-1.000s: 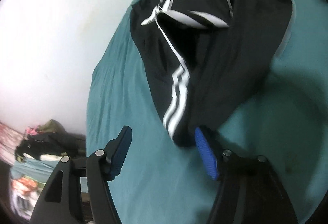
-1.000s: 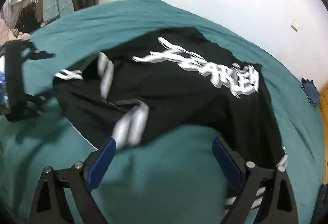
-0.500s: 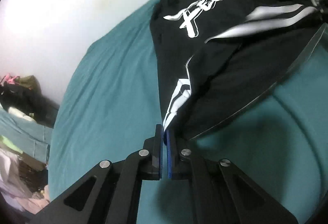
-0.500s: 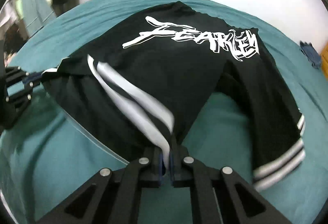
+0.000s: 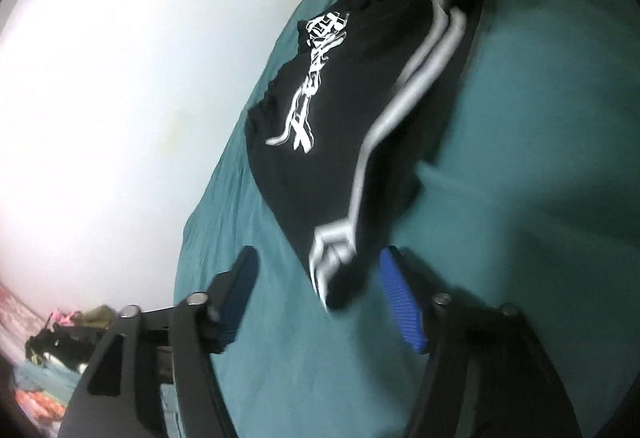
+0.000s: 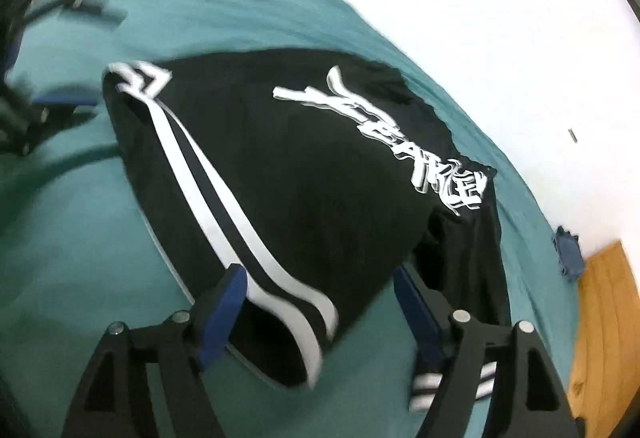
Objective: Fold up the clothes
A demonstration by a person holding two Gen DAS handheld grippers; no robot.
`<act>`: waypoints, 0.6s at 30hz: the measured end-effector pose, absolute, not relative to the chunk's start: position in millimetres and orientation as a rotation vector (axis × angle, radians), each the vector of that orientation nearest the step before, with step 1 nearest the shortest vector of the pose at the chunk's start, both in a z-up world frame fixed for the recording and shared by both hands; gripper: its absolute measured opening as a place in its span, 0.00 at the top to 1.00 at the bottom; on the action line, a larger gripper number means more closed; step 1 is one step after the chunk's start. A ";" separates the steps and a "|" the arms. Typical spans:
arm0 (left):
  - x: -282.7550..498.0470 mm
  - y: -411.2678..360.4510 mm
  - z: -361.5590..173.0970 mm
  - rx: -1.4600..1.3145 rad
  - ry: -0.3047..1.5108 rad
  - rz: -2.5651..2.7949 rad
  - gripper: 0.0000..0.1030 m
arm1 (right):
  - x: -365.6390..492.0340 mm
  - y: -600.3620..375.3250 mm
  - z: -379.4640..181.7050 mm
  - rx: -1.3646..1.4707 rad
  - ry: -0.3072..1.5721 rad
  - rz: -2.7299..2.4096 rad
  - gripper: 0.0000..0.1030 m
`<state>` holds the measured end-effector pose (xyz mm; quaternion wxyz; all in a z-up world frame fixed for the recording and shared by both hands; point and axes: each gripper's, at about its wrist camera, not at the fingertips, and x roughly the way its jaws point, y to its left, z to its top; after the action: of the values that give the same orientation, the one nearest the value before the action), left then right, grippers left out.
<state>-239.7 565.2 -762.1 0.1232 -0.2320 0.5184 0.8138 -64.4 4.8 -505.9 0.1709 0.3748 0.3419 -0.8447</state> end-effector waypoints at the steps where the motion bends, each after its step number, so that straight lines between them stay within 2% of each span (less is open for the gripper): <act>1: -269.9 572.8 -769.9 -0.702 1.495 2.364 0.35 | -69.8 -0.3 -512.5 1.085 0.981 -2.378 0.33; 2: -285.0 584.3 -774.5 -0.759 1.461 2.342 0.35 | -74.3 -1.4 -518.0 1.129 0.935 -2.348 0.50; 3: -285.7 589.0 -771.0 -0.811 1.427 2.323 0.51 | -78.5 -2.2 -523.2 1.170 0.889 -2.318 0.79; 4: -262.8 575.3 -752.0 -0.864 1.390 2.316 0.88 | -78.4 -0.8 -524.6 1.194 0.850 -2.302 0.88; 5: -274.6 559.4 -746.3 -0.943 1.349 2.303 0.94 | -76.4 1.5 -522.8 1.199 0.819 -2.300 0.92; 8: -277.5 558.8 -739.9 -1.003 1.352 2.269 0.97 | -53.9 7.8 -517.8 1.165 0.819 -2.263 0.94; 9: -262.9 562.5 -731.6 -1.014 1.368 2.264 0.97 | -48.7 8.0 -519.7 1.173 0.852 -2.241 0.94; 10: -224.9 562.0 -699.9 -1.015 1.395 2.265 0.95 | -47.5 13.5 -515.8 1.168 0.859 -2.255 0.94; 11: -191.4 561.5 -686.7 -1.010 1.443 2.269 0.93 | -46.3 19.0 -511.9 1.164 0.866 -2.268 0.91; 13: -149.3 566.2 -615.4 -1.015 1.529 2.303 0.62 | -41.5 40.0 -494.3 1.114 0.896 -2.326 0.65; 14: -142.7 573.5 -606.8 -1.008 1.549 2.323 0.53 | -37.9 55.1 -481.4 1.070 0.919 -2.367 0.44; 15: -131.9 584.3 -594.6 -0.998 1.572 2.347 0.38 | -32.5 72.0 -471.3 1.015 0.962 -2.408 0.32; 17: -110.6 609.6 -571.3 -0.978 1.611 2.390 0.36 | -21.1 117.3 -455.4 0.897 1.130 -2.465 0.24; 18: -101.0 633.1 -562.8 -0.972 1.610 2.395 0.35 | -24.1 137.1 -456.6 0.864 1.232 -2.465 0.24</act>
<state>-101.0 633.1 -562.8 0.0480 -0.3188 0.5281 0.7856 -24.1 137.1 -456.6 0.1266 0.2967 0.4232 -0.8467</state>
